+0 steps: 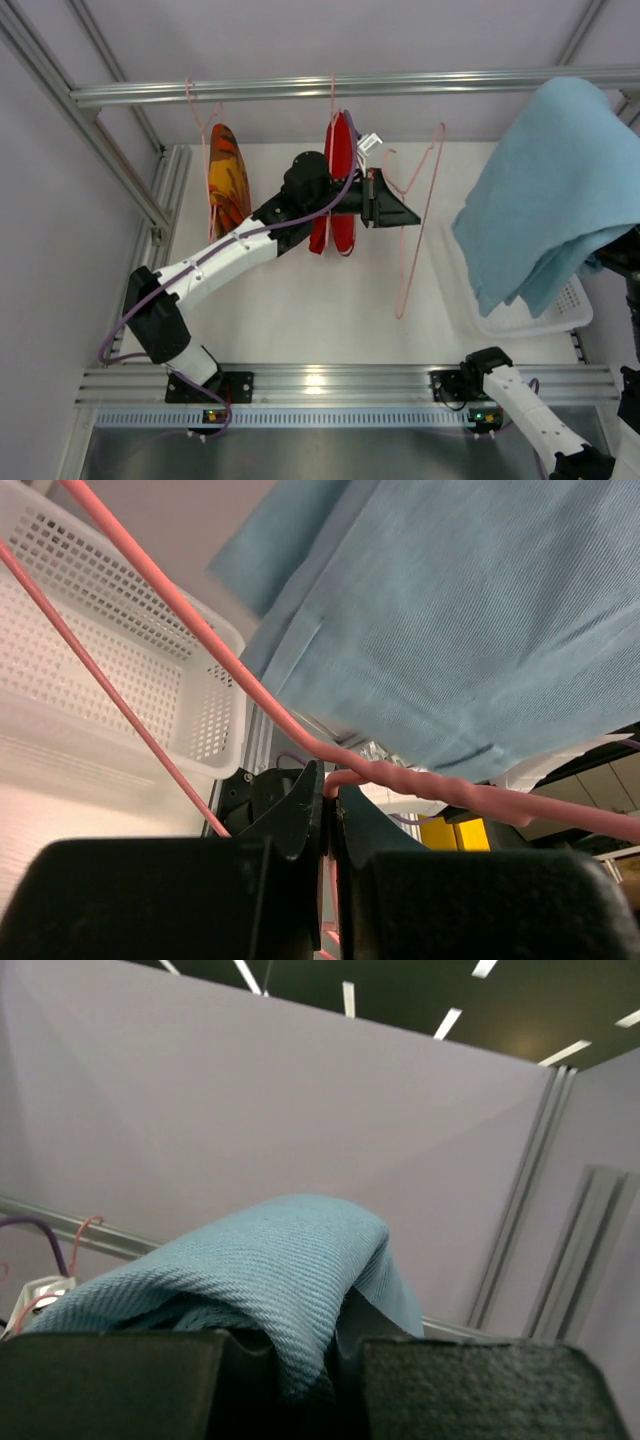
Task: Remove the trousers from the hanger
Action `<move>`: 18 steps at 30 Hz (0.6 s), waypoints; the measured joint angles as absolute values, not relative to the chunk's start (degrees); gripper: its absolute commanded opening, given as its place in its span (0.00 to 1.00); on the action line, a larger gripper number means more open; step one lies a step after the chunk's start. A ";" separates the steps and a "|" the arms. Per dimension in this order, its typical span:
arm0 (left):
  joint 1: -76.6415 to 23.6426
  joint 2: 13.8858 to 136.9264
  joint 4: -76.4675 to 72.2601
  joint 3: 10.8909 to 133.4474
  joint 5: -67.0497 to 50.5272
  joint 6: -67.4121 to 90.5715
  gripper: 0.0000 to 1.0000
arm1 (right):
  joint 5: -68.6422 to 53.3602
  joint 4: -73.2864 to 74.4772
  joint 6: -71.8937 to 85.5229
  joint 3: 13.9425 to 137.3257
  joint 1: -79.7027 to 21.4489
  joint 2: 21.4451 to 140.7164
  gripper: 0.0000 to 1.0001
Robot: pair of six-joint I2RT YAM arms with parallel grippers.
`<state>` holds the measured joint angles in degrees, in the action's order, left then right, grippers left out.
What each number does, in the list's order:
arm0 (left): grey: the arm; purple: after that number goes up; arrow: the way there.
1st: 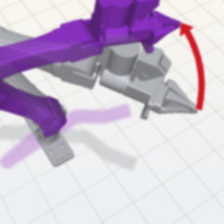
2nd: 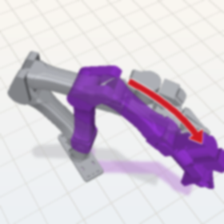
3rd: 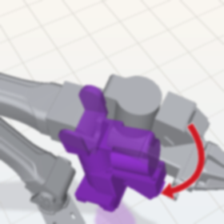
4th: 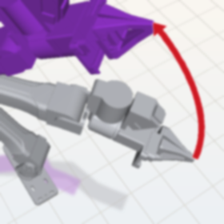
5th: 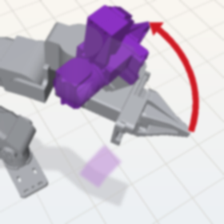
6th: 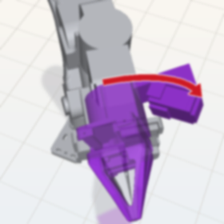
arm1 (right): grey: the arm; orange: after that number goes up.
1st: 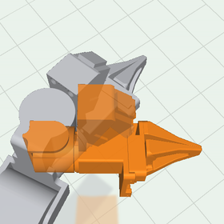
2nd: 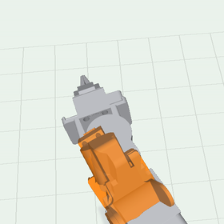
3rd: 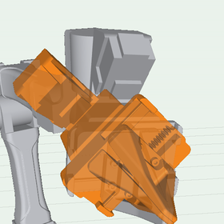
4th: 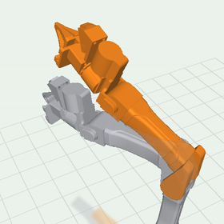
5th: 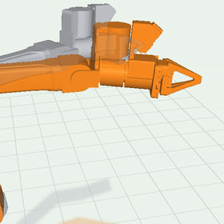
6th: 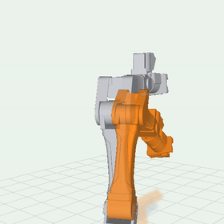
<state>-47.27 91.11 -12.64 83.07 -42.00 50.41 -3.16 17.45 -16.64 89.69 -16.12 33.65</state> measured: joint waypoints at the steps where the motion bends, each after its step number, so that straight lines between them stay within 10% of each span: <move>1: -47.27 91.11 -12.32 82.83 -41.87 50.41 0.00 | -2.85 17.12 -17.72 90.74 -16.12 33.65 0.00; 18: -47.13 91.11 -12.21 83.46 -41.32 51.77 0.00 | 25.98 19.64 -59.13 69.82 -15.94 27.14 0.00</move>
